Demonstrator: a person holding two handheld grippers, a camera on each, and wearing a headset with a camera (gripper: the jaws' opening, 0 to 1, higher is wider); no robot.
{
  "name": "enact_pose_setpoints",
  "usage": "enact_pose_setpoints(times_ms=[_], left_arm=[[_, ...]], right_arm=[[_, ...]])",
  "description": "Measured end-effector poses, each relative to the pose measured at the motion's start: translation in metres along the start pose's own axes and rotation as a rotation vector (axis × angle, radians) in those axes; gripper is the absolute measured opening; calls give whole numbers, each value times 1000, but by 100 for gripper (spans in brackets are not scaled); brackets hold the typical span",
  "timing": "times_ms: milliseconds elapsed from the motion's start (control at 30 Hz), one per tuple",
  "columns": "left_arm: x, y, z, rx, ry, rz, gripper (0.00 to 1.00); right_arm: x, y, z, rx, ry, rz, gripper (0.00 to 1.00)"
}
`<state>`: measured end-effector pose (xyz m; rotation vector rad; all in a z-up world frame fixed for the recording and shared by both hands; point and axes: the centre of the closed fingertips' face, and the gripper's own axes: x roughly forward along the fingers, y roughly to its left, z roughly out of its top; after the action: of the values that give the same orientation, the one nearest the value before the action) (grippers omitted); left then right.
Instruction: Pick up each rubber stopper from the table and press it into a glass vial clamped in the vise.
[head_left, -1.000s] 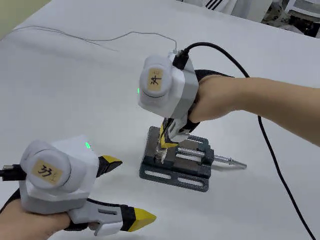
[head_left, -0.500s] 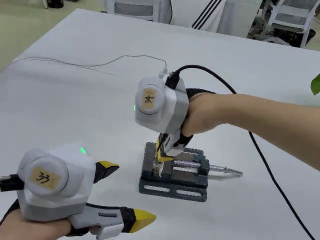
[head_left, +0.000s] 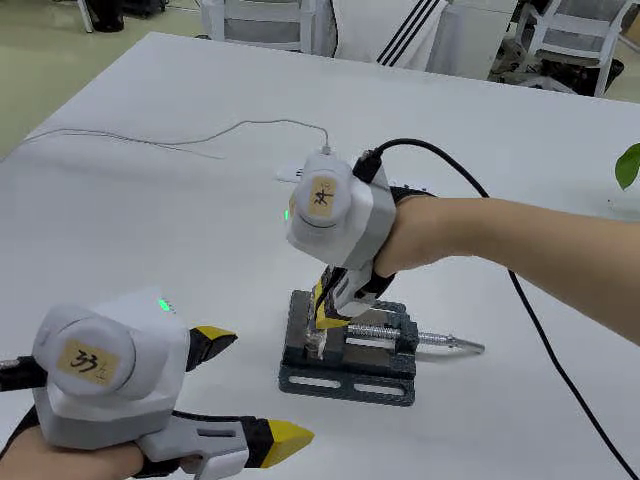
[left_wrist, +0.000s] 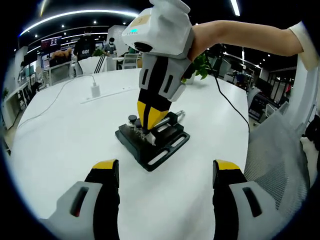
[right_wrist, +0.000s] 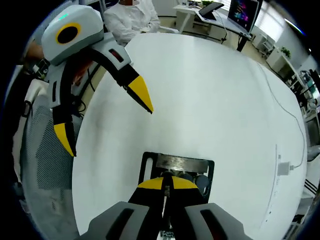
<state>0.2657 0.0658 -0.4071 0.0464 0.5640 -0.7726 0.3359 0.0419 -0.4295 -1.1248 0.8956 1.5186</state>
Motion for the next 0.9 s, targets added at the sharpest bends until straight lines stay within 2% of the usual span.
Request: enact_pose_setpoints(times_ms=[300, 733, 900], left_arm=[[-1, 1, -4, -5, 6, 0, 75], [-1, 2, -4, -3, 11, -2, 75], [-1, 1, -6, -3, 15, -5, 75]], right_arm=[[0, 0, 0, 27, -84, -22, 0], [-1, -1, 1, 14, -113, -60, 1], [-4, 5, -2, 24, -126, -48, 5]])
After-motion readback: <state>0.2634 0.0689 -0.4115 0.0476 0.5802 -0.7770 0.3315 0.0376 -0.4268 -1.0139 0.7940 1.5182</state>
